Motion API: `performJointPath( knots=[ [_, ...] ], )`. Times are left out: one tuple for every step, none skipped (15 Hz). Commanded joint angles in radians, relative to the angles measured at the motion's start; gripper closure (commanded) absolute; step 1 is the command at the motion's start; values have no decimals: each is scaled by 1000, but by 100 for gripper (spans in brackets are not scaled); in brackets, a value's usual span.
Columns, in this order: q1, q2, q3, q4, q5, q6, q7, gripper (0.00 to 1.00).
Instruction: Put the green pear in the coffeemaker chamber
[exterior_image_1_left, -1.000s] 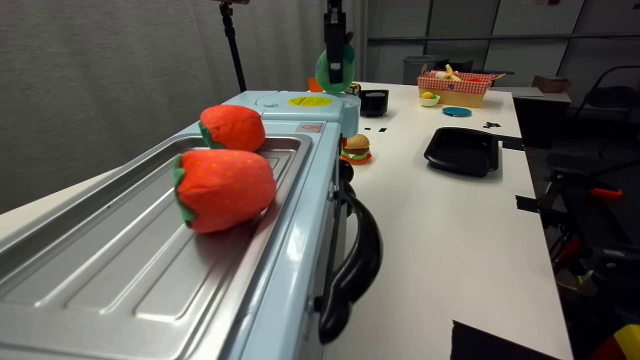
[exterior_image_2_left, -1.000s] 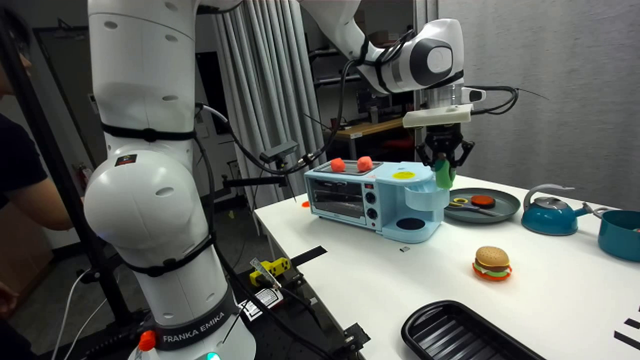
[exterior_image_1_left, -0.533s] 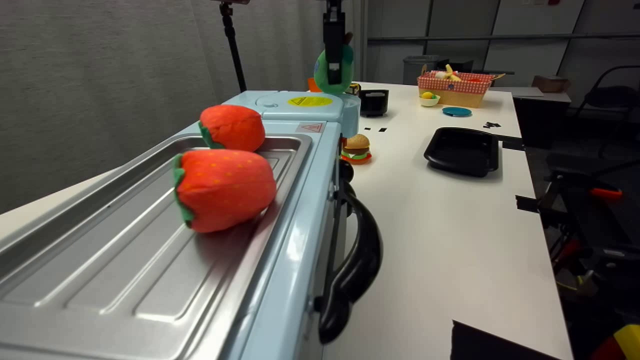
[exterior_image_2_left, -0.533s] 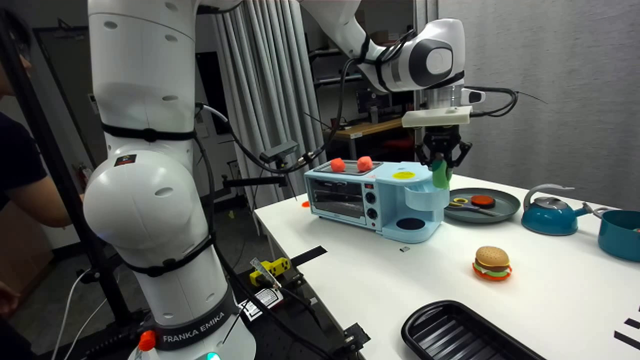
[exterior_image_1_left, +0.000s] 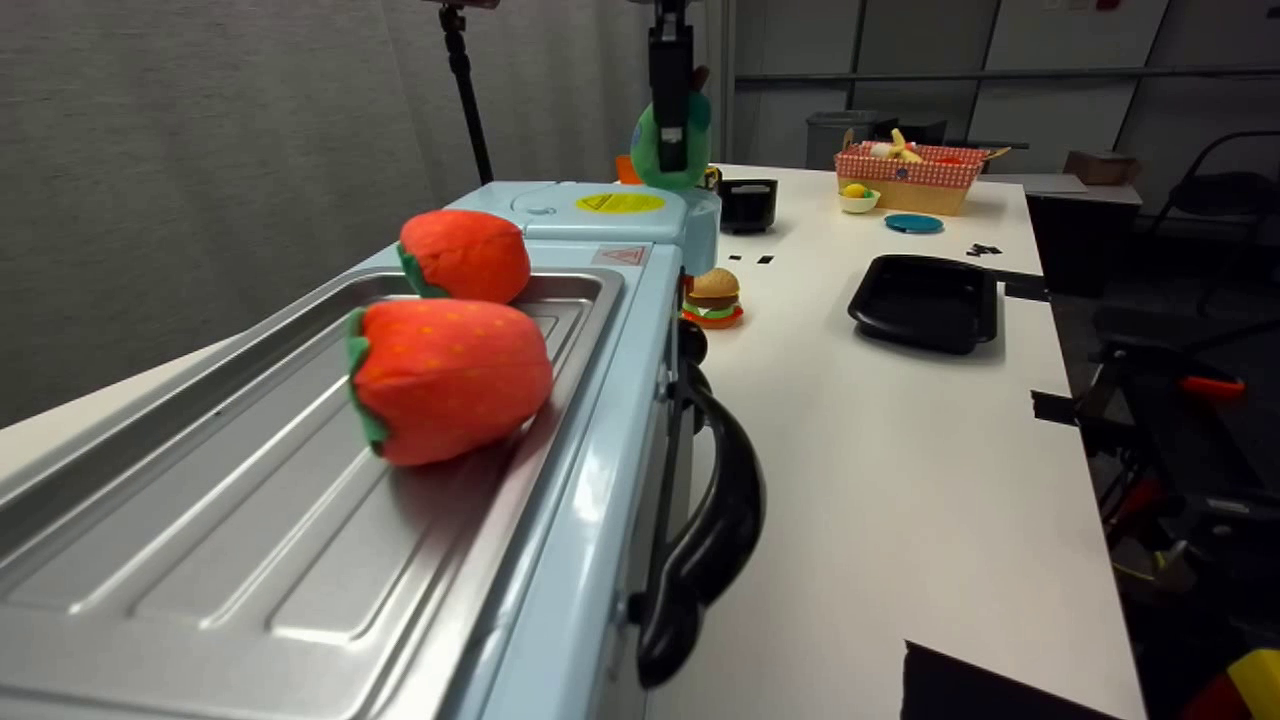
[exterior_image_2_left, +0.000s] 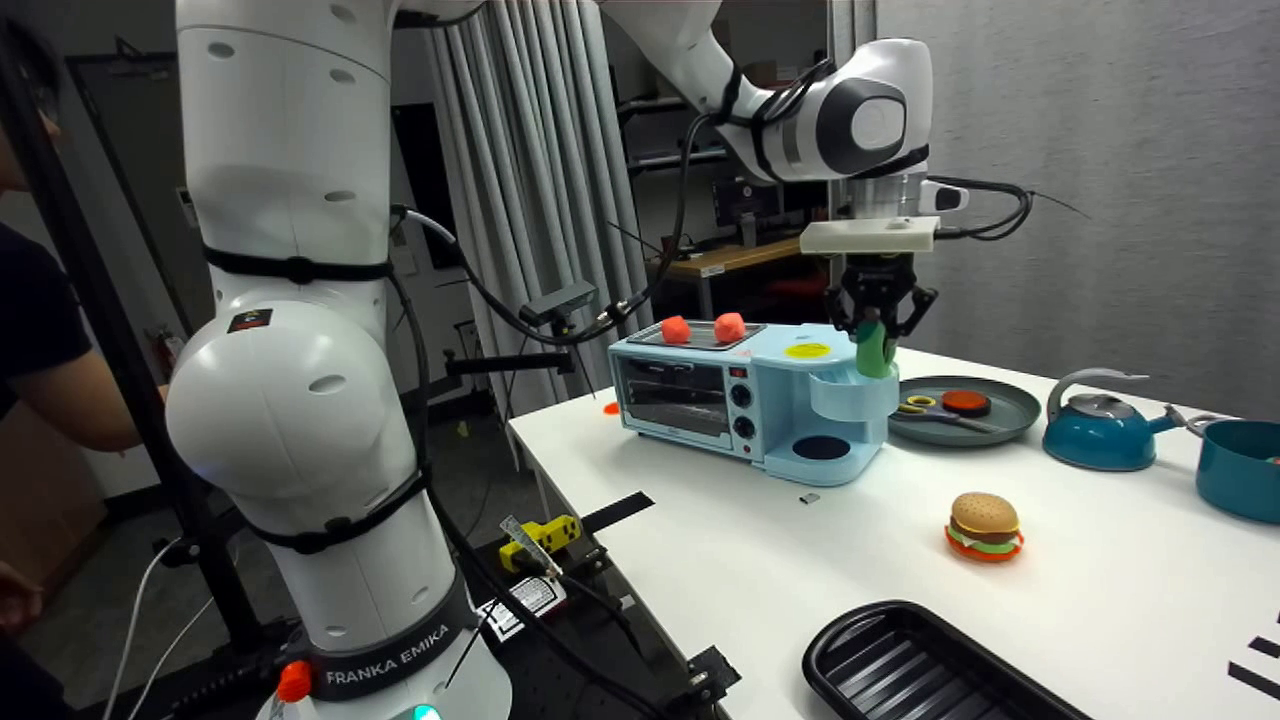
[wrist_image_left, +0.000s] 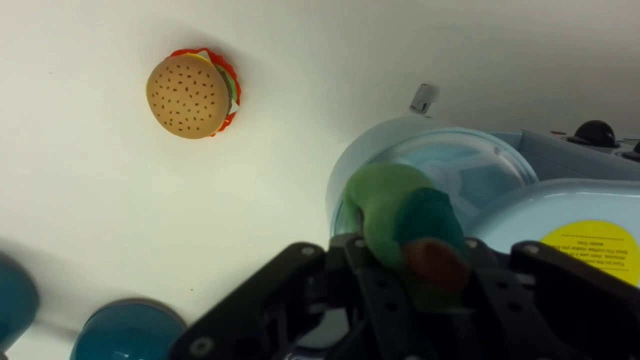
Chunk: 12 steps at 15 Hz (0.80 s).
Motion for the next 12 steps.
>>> performJointPath(
  knots=[
    [-24, 13, 18, 38, 37, -55, -39, 95],
    [-24, 14, 18, 40, 38, -61, -41, 53],
    [-24, 14, 18, 41, 36, -64, -42, 52],
    [-23, 14, 16, 41, 30, -64, -41, 46],
    [-23, 14, 16, 41, 29, -65, -41, 39],
    [-23, 14, 16, 42, 30, -66, -42, 30],
    [-24, 14, 17, 43, 31, -67, -44, 23],
    [-24, 14, 16, 44, 29, -68, -46, 16],
    [-24, 14, 16, 45, 27, -70, -49, 8],
    [-23, 14, 16, 46, 26, -71, -51, 2],
    [-24, 14, 16, 46, 27, -72, -52, 0],
    [-24, 15, 16, 46, 26, -72, -54, 0]
  ],
)
